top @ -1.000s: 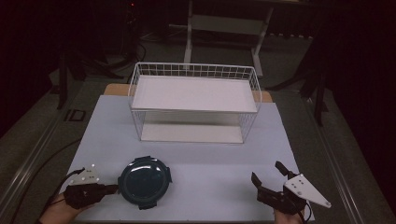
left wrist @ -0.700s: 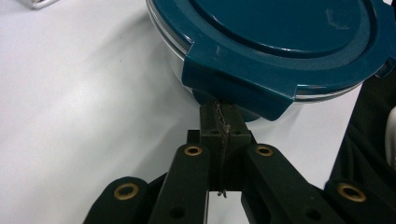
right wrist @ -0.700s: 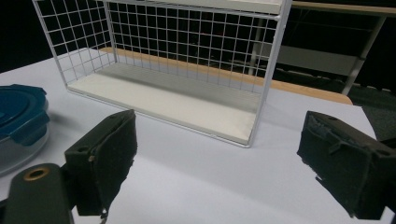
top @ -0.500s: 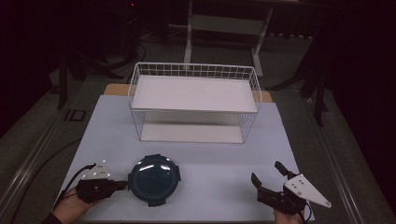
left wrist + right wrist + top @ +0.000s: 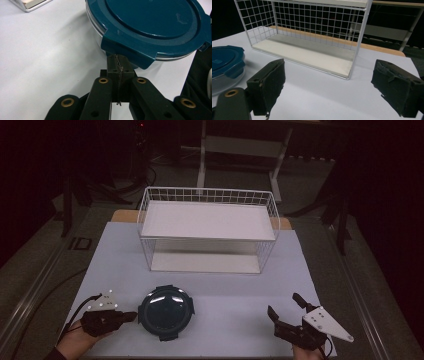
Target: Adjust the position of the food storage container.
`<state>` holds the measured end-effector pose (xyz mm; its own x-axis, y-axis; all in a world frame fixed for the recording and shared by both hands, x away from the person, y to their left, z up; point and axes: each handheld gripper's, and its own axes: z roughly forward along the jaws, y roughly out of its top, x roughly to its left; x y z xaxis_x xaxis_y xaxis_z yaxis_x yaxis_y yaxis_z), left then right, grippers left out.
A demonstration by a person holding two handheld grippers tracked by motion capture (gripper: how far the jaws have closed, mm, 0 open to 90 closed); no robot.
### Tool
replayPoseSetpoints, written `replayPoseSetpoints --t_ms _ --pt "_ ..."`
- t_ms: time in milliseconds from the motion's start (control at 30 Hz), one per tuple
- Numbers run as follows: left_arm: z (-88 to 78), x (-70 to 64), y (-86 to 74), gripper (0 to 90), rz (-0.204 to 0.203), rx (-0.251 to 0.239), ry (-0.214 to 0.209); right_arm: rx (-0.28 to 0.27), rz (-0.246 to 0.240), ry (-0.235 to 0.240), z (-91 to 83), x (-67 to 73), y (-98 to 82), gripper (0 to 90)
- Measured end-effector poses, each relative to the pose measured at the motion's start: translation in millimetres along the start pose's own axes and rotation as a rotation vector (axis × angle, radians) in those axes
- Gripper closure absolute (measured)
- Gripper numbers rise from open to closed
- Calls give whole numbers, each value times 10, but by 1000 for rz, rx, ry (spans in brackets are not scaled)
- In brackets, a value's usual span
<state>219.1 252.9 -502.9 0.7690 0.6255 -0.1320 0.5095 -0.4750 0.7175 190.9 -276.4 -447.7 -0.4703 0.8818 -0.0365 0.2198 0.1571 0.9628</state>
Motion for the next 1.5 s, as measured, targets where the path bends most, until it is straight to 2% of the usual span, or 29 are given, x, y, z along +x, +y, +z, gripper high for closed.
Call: replayPoseSetpoints --t_ms 67,233,300,667,1067,1100,1167,1300,1433,1500 --pt "37 -17 45 896 17 10 -5 -5 -3 5 -4 5 5 115" --pt "130 -39 135 896 31 13 -16 -9 -7 3 -7 7 8 115" --pt "177 -43 179 897 31 14 -27 -6 -5 7 -4 6 7 115" --pt "470 -141 440 896 87 19 -87 -6 -7 19 1 4 5 114" --pt "459 -149 486 896 85 2 -99 -7 -10 22 -5 4 5 115" --pt "458 -146 496 896 75 -6 -104 -8 -12 24 -2 7 7 115" --pt "464 -161 512 896 87 -2 -87 -7 -13 25 4 10 6 115" --pt "477 -173 525 896 88 1 -85 -6 -16 27 1 14 3 115" --pt "508 -195 558 896 93 6 -92 -1 -10 31 12 12 1 115" --pt "575 -233 617 896 108 10 -110 2 -15 35 21 21 0 115"
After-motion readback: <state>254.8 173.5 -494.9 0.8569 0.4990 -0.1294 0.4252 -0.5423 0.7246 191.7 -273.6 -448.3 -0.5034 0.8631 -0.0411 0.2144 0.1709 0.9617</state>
